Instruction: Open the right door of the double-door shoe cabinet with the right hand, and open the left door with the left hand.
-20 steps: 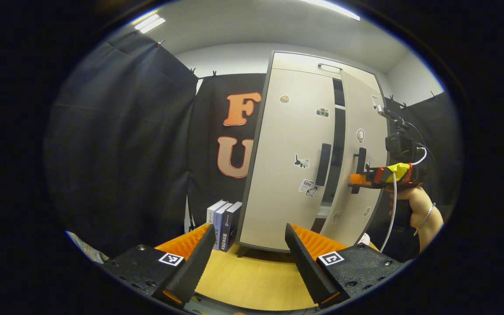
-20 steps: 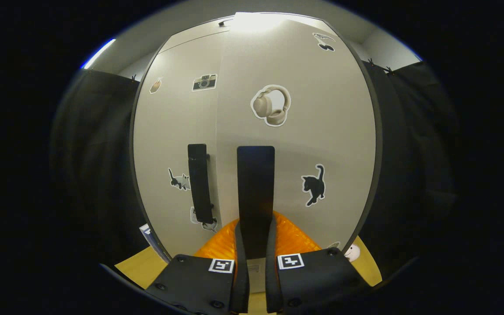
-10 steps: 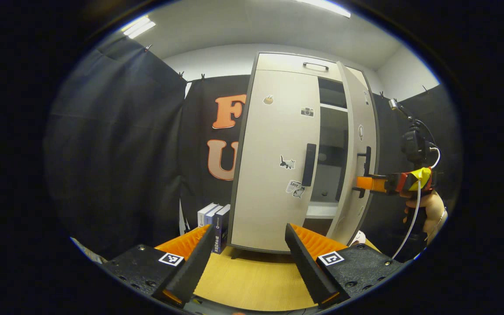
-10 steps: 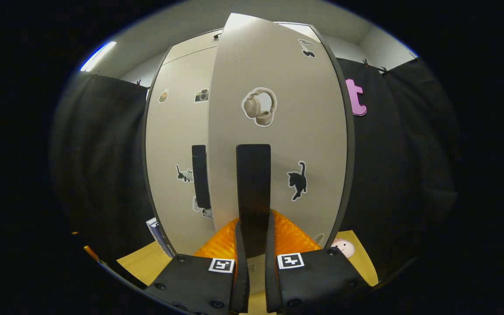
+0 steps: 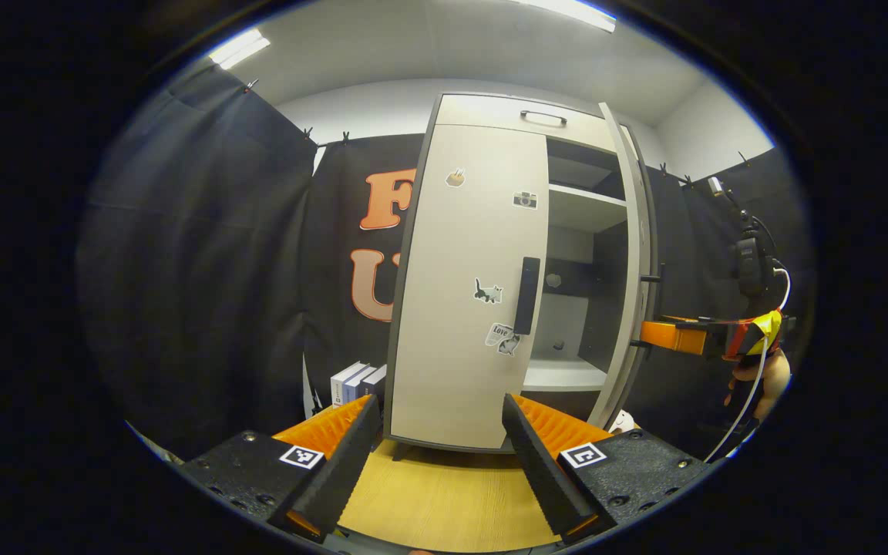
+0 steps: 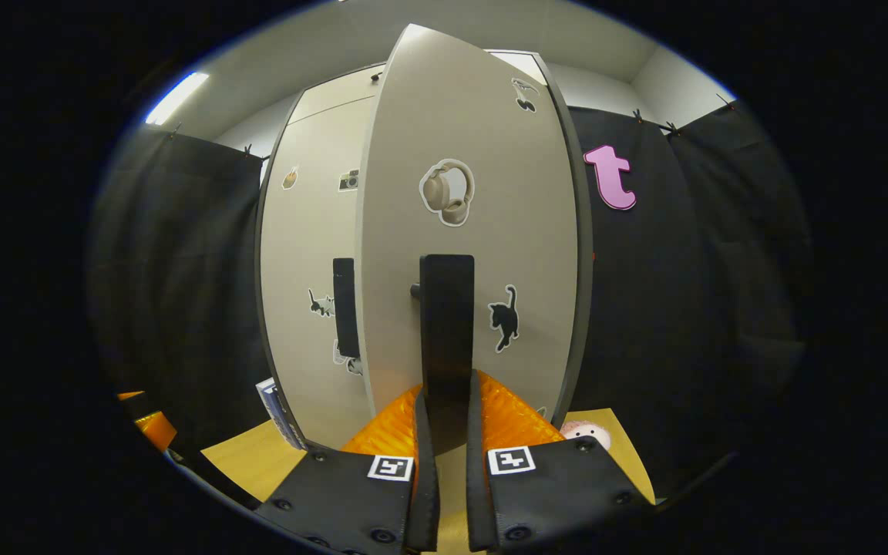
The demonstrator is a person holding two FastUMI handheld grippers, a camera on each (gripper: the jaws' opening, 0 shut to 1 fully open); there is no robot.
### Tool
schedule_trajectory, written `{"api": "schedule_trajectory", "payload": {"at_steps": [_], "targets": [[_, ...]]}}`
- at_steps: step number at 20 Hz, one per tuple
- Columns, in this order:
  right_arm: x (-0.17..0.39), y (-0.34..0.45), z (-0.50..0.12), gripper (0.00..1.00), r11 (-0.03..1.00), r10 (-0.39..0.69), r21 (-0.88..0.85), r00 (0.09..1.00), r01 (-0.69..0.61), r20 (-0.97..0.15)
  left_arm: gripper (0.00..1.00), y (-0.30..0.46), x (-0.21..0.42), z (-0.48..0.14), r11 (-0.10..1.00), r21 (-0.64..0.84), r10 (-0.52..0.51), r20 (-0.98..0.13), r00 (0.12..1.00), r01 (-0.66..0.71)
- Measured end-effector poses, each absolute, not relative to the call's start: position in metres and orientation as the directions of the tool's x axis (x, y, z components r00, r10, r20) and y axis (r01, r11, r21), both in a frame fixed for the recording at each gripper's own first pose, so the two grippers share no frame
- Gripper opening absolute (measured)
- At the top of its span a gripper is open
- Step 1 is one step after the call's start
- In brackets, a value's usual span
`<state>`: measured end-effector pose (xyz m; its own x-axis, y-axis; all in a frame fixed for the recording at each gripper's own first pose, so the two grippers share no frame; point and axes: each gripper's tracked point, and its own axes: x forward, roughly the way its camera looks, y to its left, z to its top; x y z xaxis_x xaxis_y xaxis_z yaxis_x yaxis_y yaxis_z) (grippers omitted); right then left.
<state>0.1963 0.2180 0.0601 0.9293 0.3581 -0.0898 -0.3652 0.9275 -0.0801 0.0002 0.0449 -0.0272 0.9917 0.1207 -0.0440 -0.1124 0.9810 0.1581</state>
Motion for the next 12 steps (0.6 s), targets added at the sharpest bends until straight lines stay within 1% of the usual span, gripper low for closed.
{"api": "schedule_trajectory", "payload": {"at_steps": [1,7,11,12], "targets": [[0.196,0.216,0.060,0.22,0.928,0.357,-0.082,0.930,-0.363,-0.087,0.95,0.043,0.001,-0.027,0.982,0.155,0.118,-0.044,0.992,-0.109],[0.192,0.203,0.061,0.22,0.935,0.344,-0.067,0.936,-0.349,-0.081,0.96,0.029,0.007,-0.030,0.982,0.166,0.100,-0.049,0.994,-0.090],[0.195,0.187,0.061,0.21,0.955,0.288,-0.060,0.955,-0.292,-0.066,0.96,0.015,0.013,-0.033,0.982,0.173,0.082,-0.056,0.995,-0.071],[0.194,0.182,0.062,0.13,0.960,0.271,-0.055,0.960,-0.275,-0.067,0.96,0.011,0.015,-0.033,0.982,0.176,0.074,-0.056,0.996,-0.063]]}}
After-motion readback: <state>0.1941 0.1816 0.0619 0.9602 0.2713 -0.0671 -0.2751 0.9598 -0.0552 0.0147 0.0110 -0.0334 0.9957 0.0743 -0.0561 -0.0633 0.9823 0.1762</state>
